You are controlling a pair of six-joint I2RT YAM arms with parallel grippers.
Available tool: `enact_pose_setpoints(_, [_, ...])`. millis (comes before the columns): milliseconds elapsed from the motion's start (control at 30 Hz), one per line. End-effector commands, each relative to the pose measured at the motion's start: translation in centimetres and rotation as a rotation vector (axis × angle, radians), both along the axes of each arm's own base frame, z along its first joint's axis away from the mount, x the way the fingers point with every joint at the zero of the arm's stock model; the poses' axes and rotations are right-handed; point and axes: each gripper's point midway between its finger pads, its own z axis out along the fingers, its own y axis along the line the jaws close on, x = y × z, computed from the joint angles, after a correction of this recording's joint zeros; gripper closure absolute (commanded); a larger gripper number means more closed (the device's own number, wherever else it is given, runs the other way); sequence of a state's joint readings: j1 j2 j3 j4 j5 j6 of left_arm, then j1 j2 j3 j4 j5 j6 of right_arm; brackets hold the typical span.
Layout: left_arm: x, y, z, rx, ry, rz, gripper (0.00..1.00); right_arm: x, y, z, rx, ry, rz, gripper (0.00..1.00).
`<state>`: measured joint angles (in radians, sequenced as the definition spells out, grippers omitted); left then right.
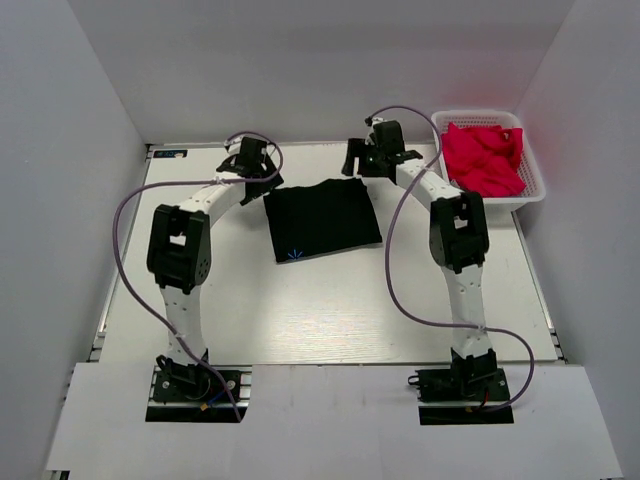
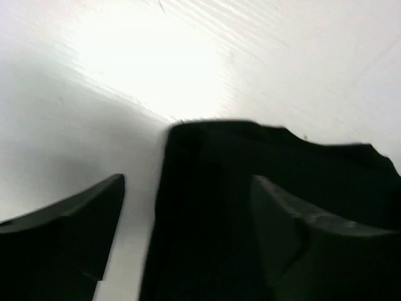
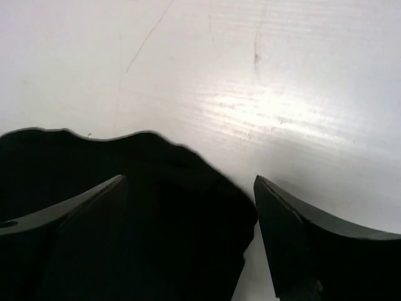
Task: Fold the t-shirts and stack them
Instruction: Fold the long partially folded tshirt into a neat square, then put the neatly folded tshirt into the corner of the board with the left arm
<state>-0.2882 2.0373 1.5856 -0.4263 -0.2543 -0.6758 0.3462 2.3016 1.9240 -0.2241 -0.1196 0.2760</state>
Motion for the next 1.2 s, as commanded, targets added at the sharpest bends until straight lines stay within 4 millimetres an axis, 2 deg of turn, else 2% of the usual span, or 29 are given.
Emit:
enact_pose_setpoints(0, [2.6, 2.0, 4.6, -0.032, -0.085, 0.075, 0.00, 3.9, 0.8, 6.0, 0.049, -0.196, 0.048, 0.10])
enact_pose_setpoints(67, [2.6, 1.9, 4.4, -0.055, -0.080, 0.060, 0.00, 3.6, 0.5, 7.2, 0.048, -0.221, 0.032, 0.10])
enact_pose_setpoints(100, [2.4, 1.5, 4.9, -0.074, -0.091, 0.044, 0.00, 2.5, 0.3, 7.4, 0.048, -0.212, 0.034, 0.10])
enact_pose_setpoints(167, [1.2, 1.0, 4.9, -0.091, -0.088, -0.007, 0.00, 1.3, 0.3, 7.7, 0.069, -0.208, 0.036, 0.10])
enact_pose_setpoints(200, [0.6, 0.3, 4.5, -0.119, -0.074, -0.038, 0.00, -0.9, -0.3, 7.0, 0.067, -0.171, 0.037, 0.10])
enact_pose_setpoints(233, [-0.8, 0.3, 2.9, -0.124, -0.029, -0.050, 0.00, -1.7, -0.6, 6.8, 0.075, -0.155, 0.033, 0.10])
enact_pose_setpoints(267, [-1.4, -0.8, 3.4, -0.137, -0.043, -0.120, 0.00, -4.0, -1.2, 4.6, 0.070, -0.088, 0.028, 0.10])
enact_pose_setpoints(300, [-2.1, -1.3, 2.5, -0.131, -0.019, -0.146, 0.00, -4.8, -1.6, 5.8, 0.080, -0.097, 0.019, 0.10])
enact_pose_setpoints(333, [-3.0, -1.2, 1.7, -0.124, -0.001, -0.168, 0.00, -5.5, -1.7, 5.9, 0.086, -0.089, 0.013, 0.10])
enact_pose_setpoints(367, [-3.6, -2.3, 1.7, -0.129, -0.004, -0.231, 0.00, -6.8, -2.4, 5.6, 0.084, -0.071, 0.003, 0.10])
enact_pose_setpoints(433, [-5.1, -2.8, 0.2, -0.152, 0.030, -0.275, 0.00, -9.5, -3.2, 5.7, 0.084, -0.056, -0.004, 0.10])
enact_pose_setpoints(500, [-5.6, -2.7, -0.6, -0.155, 0.048, -0.279, 0.00, -11.1, -3.7, 5.0, 0.083, -0.026, -0.021, 0.10])
enact_pose_setpoints(533, [-6.1, -3.1, -1.1, -0.153, 0.059, -0.287, 0.00, -12.1, -4.5, 6.0, 0.091, -0.035, -0.032, 0.10])
enact_pose_setpoints(567, [-6.0, -2.9, -1.1, -0.147, 0.058, -0.281, 0.04, -12.6, -4.6, 6.0, 0.088, -0.031, -0.035, 0.10])
enact_pose_setpoints(600, [-6.5, -3.0, -2.1, -0.145, 0.083, -0.297, 0.11, -13.8, -5.0, 6.2, 0.094, -0.027, -0.045, 0.10])
enact_pose_setpoints(733, [-7.9, -3.4, -4.2, -0.135, 0.142, -0.346, 0.30, -15.4, -6.4, 6.4, 0.066, -0.025, -0.087, 0.10])
enact_pose_setpoints(800, [-8.0, -4.2, -5.3, -0.126, 0.142, -0.420, 0.38, -15.8, -7.2, 6.5, 0.051, -0.030, -0.118, 0.10])
enact_pose_setpoints(833, [-8.1, -4.2, -5.8, -0.125, 0.152, -0.420, 0.50, -16.0, -7.4, 6.3, 0.045, -0.027, -0.124, 0.10])
enact_pose_setpoints(867, [-7.6, -4.3, -5.6, -0.118, 0.156, -0.427, 0.55, -16.2, -7.9, 6.7, 0.034, -0.042, -0.141, 0.10])
enact_pose_setpoints(900, [-8.2, -3.7, -6.9, -0.083, 0.210, -0.429, 0.61, -16.3, -8.1, 6.7, 0.033, -0.042, -0.152, 0.10])
enact_pose_setpoints(933, [-8.0, -3.3, -7.1, -0.059, 0.223, -0.422, 0.68, -16.7, -8.4, 6.1, 0.024, -0.031, -0.154, 0.10])
enact_pose_setpoints(967, [-7.8, -3.0, -7.2, -0.037, 0.229, -0.422, 0.68, -16.9, -8.7, 6.8, 0.021, -0.047, -0.166, 0.10])
enact_pose_setpoints(1000, [-7.3, -2.6, -6.9, -0.004, 0.229, -0.416, 0.75, -17.1, -8.8, 6.6, 0.020, -0.044, -0.165, 0.10])
enact_pose_setpoints(1033, [-7.2, -2.2, -7.5, 0.019, 0.248, -0.413, 0.84, -17.0, -9.5, 6.8, -0.005, -0.062, -0.193, 0.10])
enact_pose_setpoints(1067, [-6.4, -2.1, -6.9, 0.040, 0.240, -0.410, 0.98, -17.3, -9.9, 6.4, -0.014, -0.058, -0.202, 0.10])
enact_pose_setpoints(1133, [-6.0, 0.6, -7.2, 0.103, 0.283, -0.337, 1.00, -17.5, -10.6, 6.4, -0.035, -0.066, -0.221, 0.10])
enact_pose_setpoints(1167, [-5.3, 1.0, -6.4, 0.135, 0.266, -0.326, 1.00, -17.7, -10.8, 6.3, -0.043, -0.064, -0.224, 0.10])
